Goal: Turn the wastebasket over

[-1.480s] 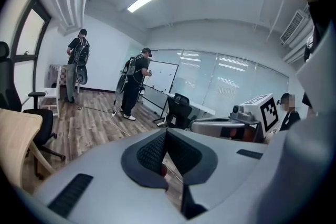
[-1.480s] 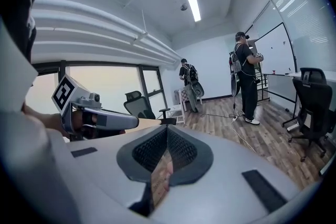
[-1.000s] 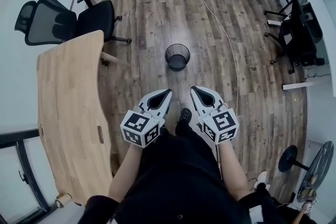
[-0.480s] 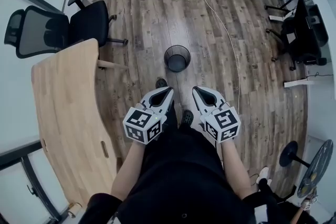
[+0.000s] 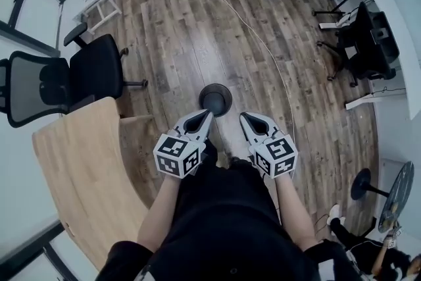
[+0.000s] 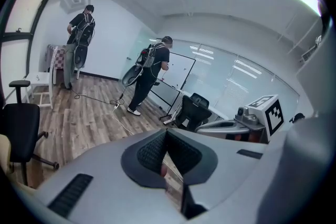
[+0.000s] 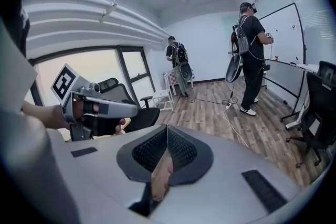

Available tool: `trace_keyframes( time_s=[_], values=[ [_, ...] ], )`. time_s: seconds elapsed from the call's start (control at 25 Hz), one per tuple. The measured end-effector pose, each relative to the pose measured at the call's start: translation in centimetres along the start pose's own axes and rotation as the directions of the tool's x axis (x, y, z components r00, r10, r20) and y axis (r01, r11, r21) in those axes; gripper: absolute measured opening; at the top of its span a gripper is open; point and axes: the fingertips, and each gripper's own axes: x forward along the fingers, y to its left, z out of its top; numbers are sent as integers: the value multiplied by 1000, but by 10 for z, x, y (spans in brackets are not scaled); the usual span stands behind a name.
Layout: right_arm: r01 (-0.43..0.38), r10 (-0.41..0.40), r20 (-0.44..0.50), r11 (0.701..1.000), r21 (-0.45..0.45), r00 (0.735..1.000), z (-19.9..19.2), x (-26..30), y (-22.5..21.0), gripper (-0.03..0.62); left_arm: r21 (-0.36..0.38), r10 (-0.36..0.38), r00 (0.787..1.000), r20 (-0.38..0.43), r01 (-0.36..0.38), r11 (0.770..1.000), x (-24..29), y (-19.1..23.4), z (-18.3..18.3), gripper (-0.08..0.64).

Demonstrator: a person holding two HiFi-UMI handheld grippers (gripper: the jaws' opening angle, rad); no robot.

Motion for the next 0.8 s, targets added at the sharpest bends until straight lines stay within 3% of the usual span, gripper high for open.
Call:
trace_keyframes(
  time_s=[0.12,0.28,0.48,0.8],
  values=[
    [15,-15,-23,1000,15,1000,-1,31,-3,32,-18,-37,999,-23,36,999,12,23,-4,17],
    [41,-39,-70,999,23,997,-5,54,-13,32,-107,-74,996,-56,68,992,24,40,-14,17],
    [47,-42,-136,998,38,990,-17,76,-39,32,-167,-33,992,-125,12,986,46,66,-35,17],
    [-52,56,-244,998,21,968,-59,121,-85,32,-210,16,981,-194,-57,976,96,98,-84,17]
  ],
)
